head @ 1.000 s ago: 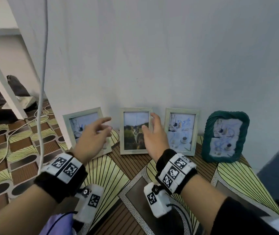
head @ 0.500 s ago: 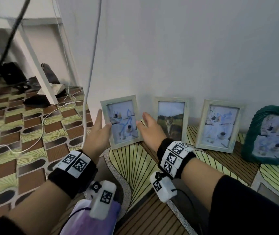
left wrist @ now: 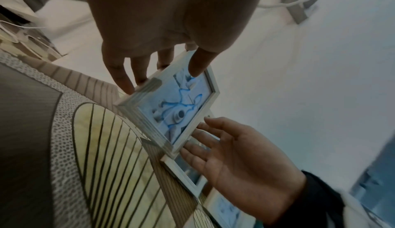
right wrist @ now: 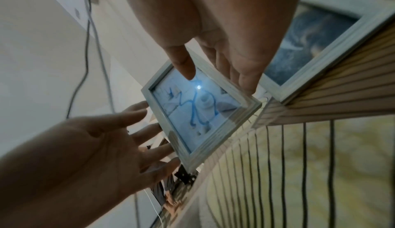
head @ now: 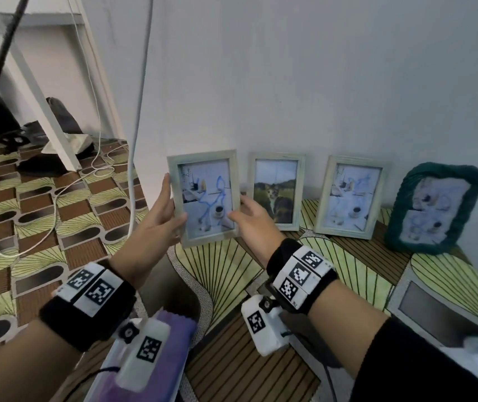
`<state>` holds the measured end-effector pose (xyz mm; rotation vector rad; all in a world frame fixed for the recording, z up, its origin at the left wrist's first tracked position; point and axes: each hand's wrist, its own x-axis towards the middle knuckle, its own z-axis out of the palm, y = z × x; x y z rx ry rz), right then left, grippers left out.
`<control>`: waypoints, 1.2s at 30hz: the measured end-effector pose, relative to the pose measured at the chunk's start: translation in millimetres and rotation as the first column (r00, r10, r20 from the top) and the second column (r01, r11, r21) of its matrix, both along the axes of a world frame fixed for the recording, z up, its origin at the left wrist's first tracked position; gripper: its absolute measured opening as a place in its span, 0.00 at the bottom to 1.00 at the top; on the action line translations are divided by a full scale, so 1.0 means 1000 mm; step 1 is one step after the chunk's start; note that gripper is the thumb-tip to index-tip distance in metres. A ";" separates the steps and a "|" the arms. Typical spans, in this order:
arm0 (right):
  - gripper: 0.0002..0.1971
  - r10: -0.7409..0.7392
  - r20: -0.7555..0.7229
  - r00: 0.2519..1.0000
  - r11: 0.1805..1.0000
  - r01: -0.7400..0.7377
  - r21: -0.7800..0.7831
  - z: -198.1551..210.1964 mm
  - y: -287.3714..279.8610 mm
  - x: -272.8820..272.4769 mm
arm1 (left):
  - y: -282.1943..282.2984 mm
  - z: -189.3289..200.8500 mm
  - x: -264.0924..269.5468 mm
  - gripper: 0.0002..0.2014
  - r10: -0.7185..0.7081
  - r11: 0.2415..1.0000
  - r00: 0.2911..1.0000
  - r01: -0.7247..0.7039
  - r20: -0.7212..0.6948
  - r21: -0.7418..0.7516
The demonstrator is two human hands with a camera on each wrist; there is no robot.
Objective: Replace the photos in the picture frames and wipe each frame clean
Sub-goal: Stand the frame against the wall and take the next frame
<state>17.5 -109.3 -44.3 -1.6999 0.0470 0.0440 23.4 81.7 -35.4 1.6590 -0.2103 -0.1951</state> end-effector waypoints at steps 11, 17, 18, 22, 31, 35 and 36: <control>0.15 -0.124 0.206 0.971 0.989 0.137 -0.054 0.015 -0.045 -0.166 | -0.021 0.025 -0.131 0.35 -0.156 0.986 0.986 0.159 0.065 -0.043; 0.12 -0.187 0.207 0.960 0.977 0.203 -0.059 0.015 -0.081 -0.236 | -0.039 0.031 -0.186 0.37 -0.214 0.976 0.969 0.217 0.119 -0.009; 0.12 -0.195 0.198 0.961 0.976 0.211 -0.062 0.014 -0.087 -0.246 | -0.042 0.031 -0.193 0.37 -0.217 0.976 0.970 0.219 0.112 -0.005; 0.19 -0.206 0.128 0.970 0.977 0.211 -0.030 0.009 -0.103 -0.278 | -0.050 0.021 -0.218 0.38 -0.282 0.959 0.956 0.279 0.076 0.042; 0.08 -0.156 -0.185 0.970 0.980 0.176 0.097 -0.029 -0.108 -0.304 | -0.055 -0.015 -0.239 0.38 -0.357 0.925 0.927 0.368 -0.116 0.095; 0.05 -0.160 -0.263 0.951 0.974 0.196 0.116 -0.040 -0.107 -0.300 | -0.055 -0.029 -0.230 0.38 -0.357 0.912 0.922 0.379 -0.151 0.156; 0.06 -0.157 -0.279 0.947 0.972 0.198 0.124 -0.042 -0.107 -0.299 | -0.057 -0.032 -0.228 0.39 -0.364 0.900 0.920 0.387 -0.144 0.199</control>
